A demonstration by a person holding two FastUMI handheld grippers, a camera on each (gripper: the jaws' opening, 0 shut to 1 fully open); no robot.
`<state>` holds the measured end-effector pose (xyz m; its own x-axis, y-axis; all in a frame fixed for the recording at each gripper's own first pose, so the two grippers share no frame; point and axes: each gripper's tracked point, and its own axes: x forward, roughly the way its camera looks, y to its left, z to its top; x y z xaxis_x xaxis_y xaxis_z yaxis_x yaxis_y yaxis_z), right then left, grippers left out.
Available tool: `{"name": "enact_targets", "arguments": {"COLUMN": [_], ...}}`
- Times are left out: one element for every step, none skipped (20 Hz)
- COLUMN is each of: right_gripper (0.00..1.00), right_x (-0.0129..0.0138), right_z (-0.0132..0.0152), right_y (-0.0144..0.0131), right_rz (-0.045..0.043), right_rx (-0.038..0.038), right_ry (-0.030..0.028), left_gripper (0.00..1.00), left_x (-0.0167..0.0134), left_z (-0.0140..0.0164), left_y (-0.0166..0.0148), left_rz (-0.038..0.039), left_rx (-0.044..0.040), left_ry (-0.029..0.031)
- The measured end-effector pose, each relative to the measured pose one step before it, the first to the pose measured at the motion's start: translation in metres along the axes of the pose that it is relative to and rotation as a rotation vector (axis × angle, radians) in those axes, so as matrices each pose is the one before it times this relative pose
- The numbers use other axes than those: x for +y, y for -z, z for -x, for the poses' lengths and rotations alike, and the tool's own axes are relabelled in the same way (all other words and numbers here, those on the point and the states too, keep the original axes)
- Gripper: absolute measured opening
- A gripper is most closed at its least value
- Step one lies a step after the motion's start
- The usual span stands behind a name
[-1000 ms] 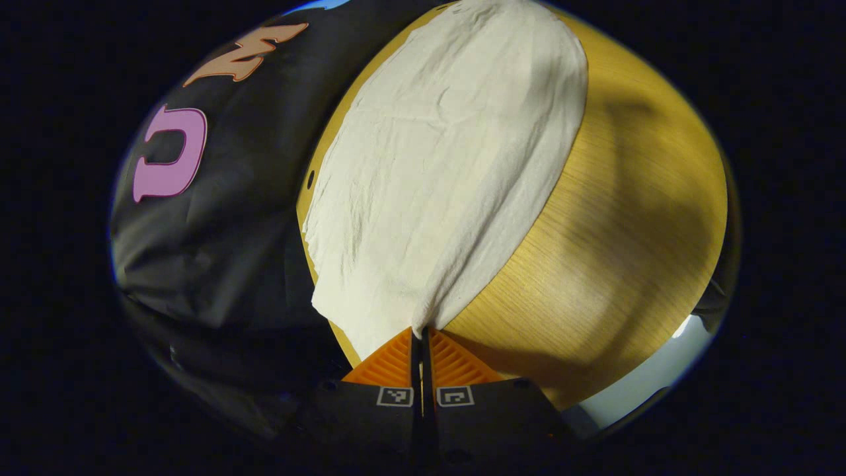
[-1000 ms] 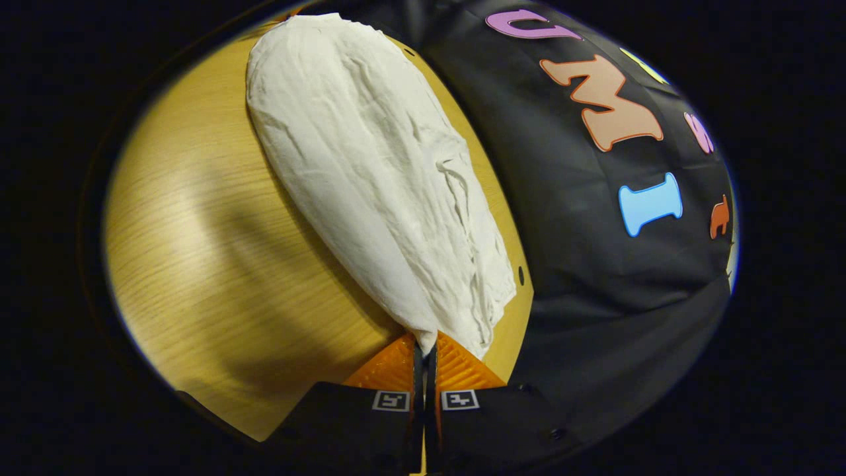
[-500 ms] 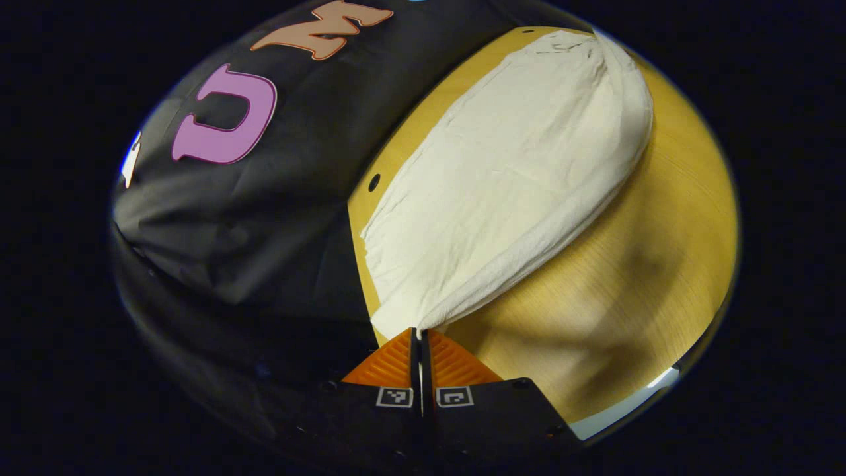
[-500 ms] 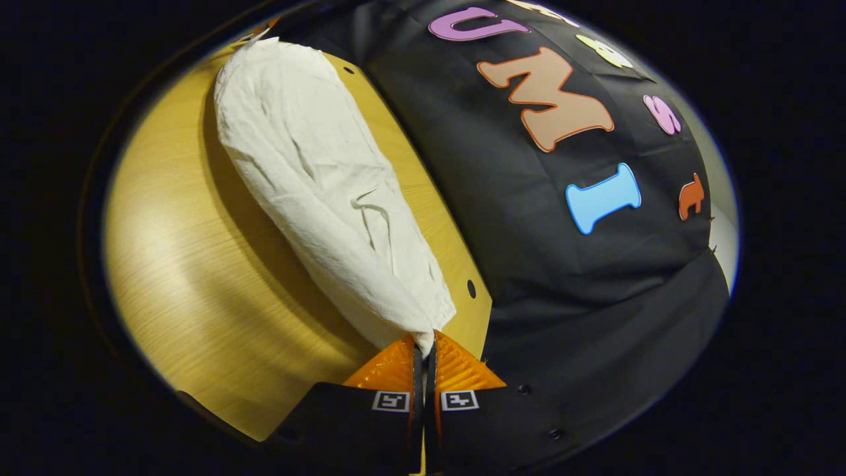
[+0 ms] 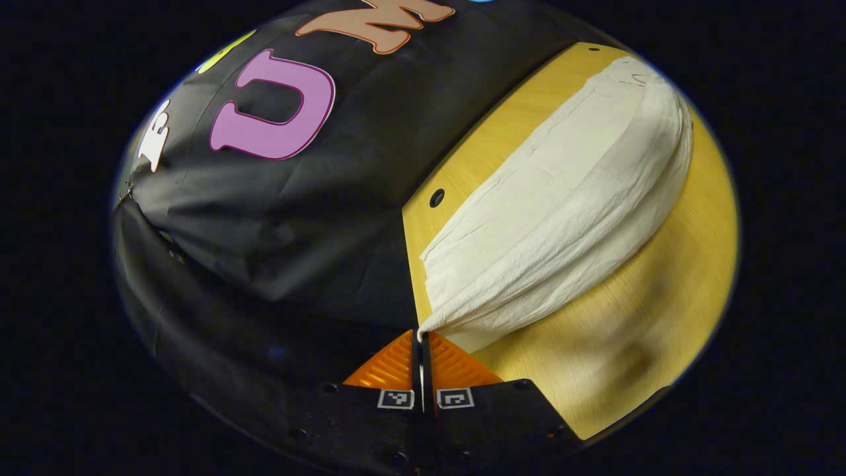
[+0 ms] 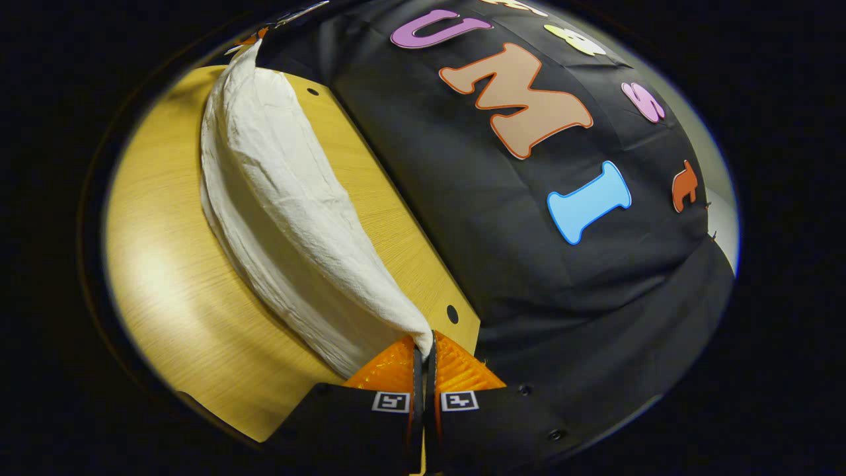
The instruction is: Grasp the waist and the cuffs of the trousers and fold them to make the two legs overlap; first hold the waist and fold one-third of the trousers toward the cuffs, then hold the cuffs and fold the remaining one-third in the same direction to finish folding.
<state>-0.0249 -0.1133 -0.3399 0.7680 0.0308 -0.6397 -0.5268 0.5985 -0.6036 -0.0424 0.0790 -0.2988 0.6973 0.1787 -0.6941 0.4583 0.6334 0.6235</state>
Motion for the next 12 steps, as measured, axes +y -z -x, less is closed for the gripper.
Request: {"name": "enact_targets", "arguments": {"right_gripper": [0.03,0.03,0.03,0.03,0.03,0.03,0.03,0.03,0.00,0.03,0.03,0.03], "right_x": [-0.00346,-0.00379,-0.00178,-0.00062,-0.00104,-0.00262,-0.00029,0.00125,0.00188,0.00181,0.00214,0.00273], "right_z": [-0.00607,-0.00605,-0.00748,-0.00616,-0.00607,-0.00694,-0.00776,-0.00825,-0.00829,-0.00729,-0.00852,-0.00981], "right_y": [-0.00457,-0.00354,-0.00372,-0.00357,-0.00408,-0.00340,-0.00377,-0.00012,-0.00090,0.00079,-0.00054,-0.00051], "right_rz": [-0.00623,-0.00088,-0.00065,0.00448,0.00949,0.00773,-0.00103,-0.00709,-0.00706,-0.00365,-0.00018,-0.00051], "right_rx": [0.00096,0.00451,0.00627,0.00715,0.00347,0.00233,0.00543,0.01259,0.01182,0.01084,0.01154,0.01002], "right_ry": [0.00684,0.01078,0.00596,0.00289,0.00419,0.00777,0.00024,-0.00184,-0.00291,-0.00198,-0.00076,-0.00155], "left_gripper": [0.00,0.00,0.00,0.00,0.00,0.00,0.00,0.00,0.00,0.00,0.00,0.00], "left_x": [0.00093,0.00143,0.00179,0.00226,0.00291,0.00175,0.00080,-0.00005,-0.00092,-0.00171,-0.00280,-0.00292], "left_z": [-0.00172,0.00020,-0.00229,-0.00069,-0.00374,-0.01295,-0.01188,-0.01438,-0.00968,-0.00767,-0.00982,-0.01160], "left_y": [-0.00356,-0.00287,-0.00456,-0.00729,-0.00734,-0.00658,-0.00498,-0.00356,-0.00412,-0.00286,-0.00172,0.00068], "left_rz": [0.01408,0.01818,0.00719,0.00285,0.00399,-0.00401,-0.00256,0.00124,0.00973,0.02164,0.02776,0.02732], "left_rx": [-0.00465,-0.00295,-0.00612,-0.00828,-0.00969,-0.00873,-0.00336,-0.00330,-0.00606,-0.00090,0.00448,0.00919], "left_ry": [0.00027,0.00899,0.00644,0.00497,0.00057,0.00566,0.00195,0.00490,0.00512,0.01146,0.01145,0.01061]}}
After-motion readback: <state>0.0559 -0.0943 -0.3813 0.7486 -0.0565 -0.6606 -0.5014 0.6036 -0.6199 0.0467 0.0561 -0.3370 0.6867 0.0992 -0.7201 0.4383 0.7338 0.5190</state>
